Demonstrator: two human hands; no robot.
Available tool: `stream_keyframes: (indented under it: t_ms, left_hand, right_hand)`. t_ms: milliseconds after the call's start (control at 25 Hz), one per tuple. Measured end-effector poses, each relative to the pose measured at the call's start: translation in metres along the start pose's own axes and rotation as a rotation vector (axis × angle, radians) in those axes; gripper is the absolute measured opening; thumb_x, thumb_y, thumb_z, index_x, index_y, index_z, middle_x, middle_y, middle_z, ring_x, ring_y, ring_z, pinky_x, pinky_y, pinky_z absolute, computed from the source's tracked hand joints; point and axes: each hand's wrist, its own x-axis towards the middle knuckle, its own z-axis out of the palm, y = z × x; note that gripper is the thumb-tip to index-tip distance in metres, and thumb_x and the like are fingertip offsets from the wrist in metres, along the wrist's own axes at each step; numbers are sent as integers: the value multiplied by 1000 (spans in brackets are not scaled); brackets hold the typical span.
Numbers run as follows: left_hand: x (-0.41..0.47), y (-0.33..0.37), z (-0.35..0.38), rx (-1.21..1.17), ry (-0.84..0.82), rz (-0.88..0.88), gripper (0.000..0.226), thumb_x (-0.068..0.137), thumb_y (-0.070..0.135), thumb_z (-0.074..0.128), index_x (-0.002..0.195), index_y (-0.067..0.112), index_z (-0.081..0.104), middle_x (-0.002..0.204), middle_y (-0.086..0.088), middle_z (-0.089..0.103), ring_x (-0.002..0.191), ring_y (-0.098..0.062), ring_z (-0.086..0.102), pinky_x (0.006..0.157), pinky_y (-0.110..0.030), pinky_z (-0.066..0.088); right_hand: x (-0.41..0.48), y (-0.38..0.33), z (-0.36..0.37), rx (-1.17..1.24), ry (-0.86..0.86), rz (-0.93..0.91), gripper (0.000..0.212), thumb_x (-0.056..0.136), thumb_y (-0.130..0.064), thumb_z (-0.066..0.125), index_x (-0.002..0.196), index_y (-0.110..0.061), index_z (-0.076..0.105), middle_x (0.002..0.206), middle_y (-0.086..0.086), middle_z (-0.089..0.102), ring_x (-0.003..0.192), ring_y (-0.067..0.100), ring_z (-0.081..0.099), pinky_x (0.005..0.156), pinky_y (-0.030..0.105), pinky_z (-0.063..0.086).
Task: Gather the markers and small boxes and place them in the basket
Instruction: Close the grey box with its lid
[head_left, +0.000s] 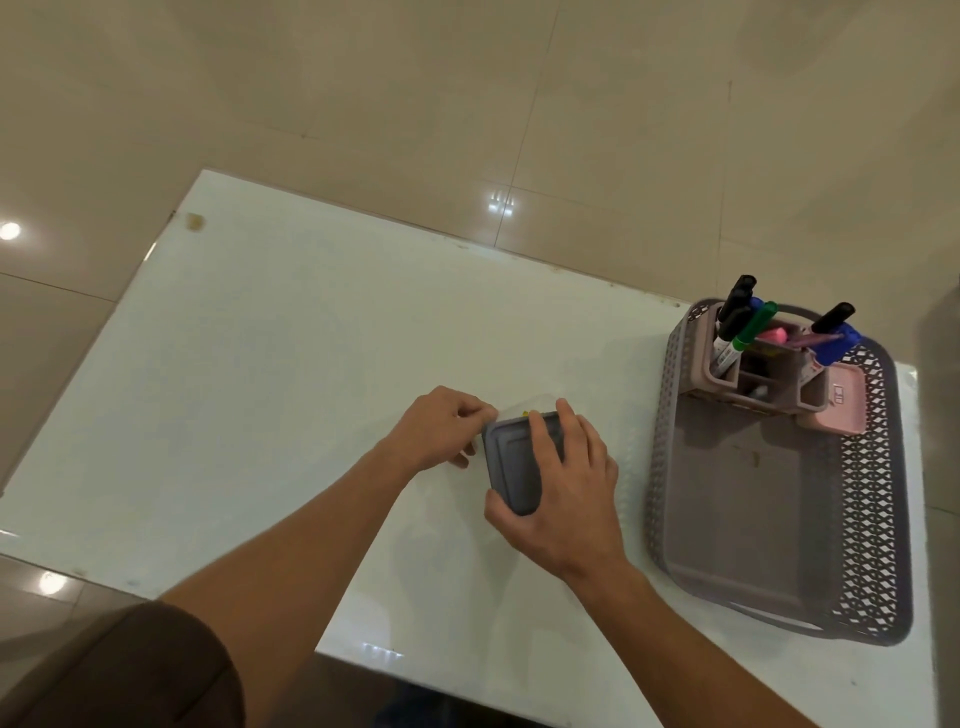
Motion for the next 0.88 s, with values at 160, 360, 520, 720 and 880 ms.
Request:
stream_keyframes:
  t_ms: [160, 360, 520, 720, 880]
  left_hand:
    - [0, 5, -1, -54, -78, -7, 29, 100, 34, 58, 115, 17, 76, 107, 1, 73, 76, -15, 68, 64, -28, 62]
    - [-1, 6, 5, 34, -100, 41, 34, 102, 41, 50, 105, 20, 77, 94, -2, 72, 81, -17, 66, 64, -28, 62]
    - [-3, 3, 7, 142, -103, 146, 32, 98, 49, 53, 111, 30, 76, 96, 8, 75, 82, -15, 71, 61, -28, 62]
    - [-6, 5, 10, 169, -66, 156, 25, 98, 41, 56, 109, 32, 76, 97, 9, 73, 78, -17, 73, 66, -36, 64]
    - [-6, 8, 7, 71, -62, 49, 22, 95, 35, 67, 111, 24, 77, 98, 6, 73, 84, -17, 73, 69, -30, 63]
  right_hand:
    - [3, 7, 6, -30, 4, -31, 96, 75, -69, 54, 156, -24, 29, 167, 8, 13, 152, 32, 13, 116, 53, 24]
    - [10, 11, 8, -57, 11, -63, 95, 79, -68, 52, 157, -20, 29, 167, 9, 13, 154, 30, 11, 117, 51, 23]
    - [11, 10, 12, -140, 16, -97, 91, 83, -69, 47, 156, -17, 32, 167, 11, 15, 154, 31, 11, 114, 49, 24]
    - [11, 11, 15, -167, -5, -116, 90, 86, -67, 44, 158, -16, 27, 169, 11, 7, 156, 31, 1, 116, 53, 25]
    - [10, 15, 13, -164, -75, -133, 90, 91, -68, 36, 161, -17, 12, 169, 9, -10, 155, 29, -13, 120, 54, 20]
